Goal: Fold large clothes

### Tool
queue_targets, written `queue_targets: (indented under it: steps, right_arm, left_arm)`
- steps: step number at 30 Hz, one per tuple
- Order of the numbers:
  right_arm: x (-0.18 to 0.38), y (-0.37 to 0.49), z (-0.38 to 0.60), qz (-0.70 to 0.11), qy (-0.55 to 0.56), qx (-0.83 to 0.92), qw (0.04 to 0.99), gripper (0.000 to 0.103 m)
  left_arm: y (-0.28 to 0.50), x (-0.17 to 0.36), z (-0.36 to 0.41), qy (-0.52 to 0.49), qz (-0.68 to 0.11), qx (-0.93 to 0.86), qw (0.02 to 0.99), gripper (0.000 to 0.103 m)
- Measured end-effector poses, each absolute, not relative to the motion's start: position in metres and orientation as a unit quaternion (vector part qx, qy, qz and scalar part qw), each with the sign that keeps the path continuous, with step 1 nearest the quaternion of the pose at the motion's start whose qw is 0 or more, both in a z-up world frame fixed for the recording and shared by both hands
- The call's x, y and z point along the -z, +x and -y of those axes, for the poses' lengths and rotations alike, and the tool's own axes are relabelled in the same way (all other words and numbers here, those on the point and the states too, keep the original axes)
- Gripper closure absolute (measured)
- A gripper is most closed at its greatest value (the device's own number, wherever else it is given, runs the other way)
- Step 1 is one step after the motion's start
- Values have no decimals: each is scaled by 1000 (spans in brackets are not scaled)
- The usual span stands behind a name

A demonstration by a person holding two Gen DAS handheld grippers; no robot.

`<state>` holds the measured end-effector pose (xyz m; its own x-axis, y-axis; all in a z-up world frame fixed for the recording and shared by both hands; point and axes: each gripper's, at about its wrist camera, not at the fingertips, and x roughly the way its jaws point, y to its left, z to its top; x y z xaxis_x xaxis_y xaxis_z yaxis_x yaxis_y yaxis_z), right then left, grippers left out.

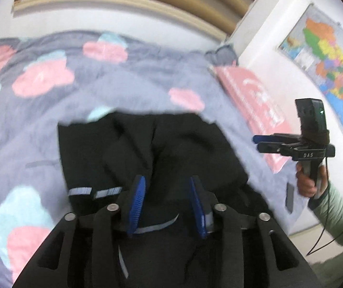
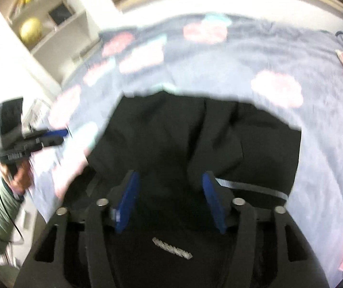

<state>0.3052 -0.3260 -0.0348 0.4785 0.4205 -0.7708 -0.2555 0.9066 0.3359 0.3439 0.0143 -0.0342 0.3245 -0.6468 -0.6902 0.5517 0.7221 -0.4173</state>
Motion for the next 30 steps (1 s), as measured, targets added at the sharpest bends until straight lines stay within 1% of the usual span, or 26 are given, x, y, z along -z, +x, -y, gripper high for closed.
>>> queue_targets:
  steps: [2,5,9,11,12,13,15,18,20,23,27,29,30]
  right_arm:
    - [29,319,312,-467,92,-194,858,36]
    - [49,346,285,-491,91,-185,847,36]
    - [115,359,262,-559,61,-161,811,37]
    - [155,352,257,-592,19,-135,794,36]
    - [169,349,259,-605,17,-133,785,37]
    - [190,343,264,-615,32,-130,777,37]
    - [198,335,270,-602,48,-127,787,37]
    - [189,328,276,-588,64,-124,797,37]
    - [176,320,281,-581,63,-132,801,36]
    - [140,297,290,-556,54,-142,817,36]
    - [99,267,292,-522,26,-140,841,36]
    - [82,259,287,-510,18,-141,849,36]
    - [82,260,285,-508,17,-144,849,36]
  left_arm:
    - [360,29,3,-68,-447,373,810,61]
    - [380,46,28,-72,-468,368,800,61]
    - [392,106,47,-91,-532,366,758,61]
    - [386,145,52,-70,-575,349,737,61]
    - [384,168,56,-52,-598,330,728,60]
    - [382,184,57,-45,-609,321,723,59]
    - [379,201,54,-69,-606,315,727,59]
    - [378,196,47,-94,-598,313,732,59]
    - [370,179,42,-88,-582,315,745,60]
    - [351,148,31,-71,-553,322,765,60]
    - [329,110,18,-73,-518,336,784,59]
    - [324,103,18,-80,-509,340,787,59]
    - [322,105,19,-83,-509,340,786,59]
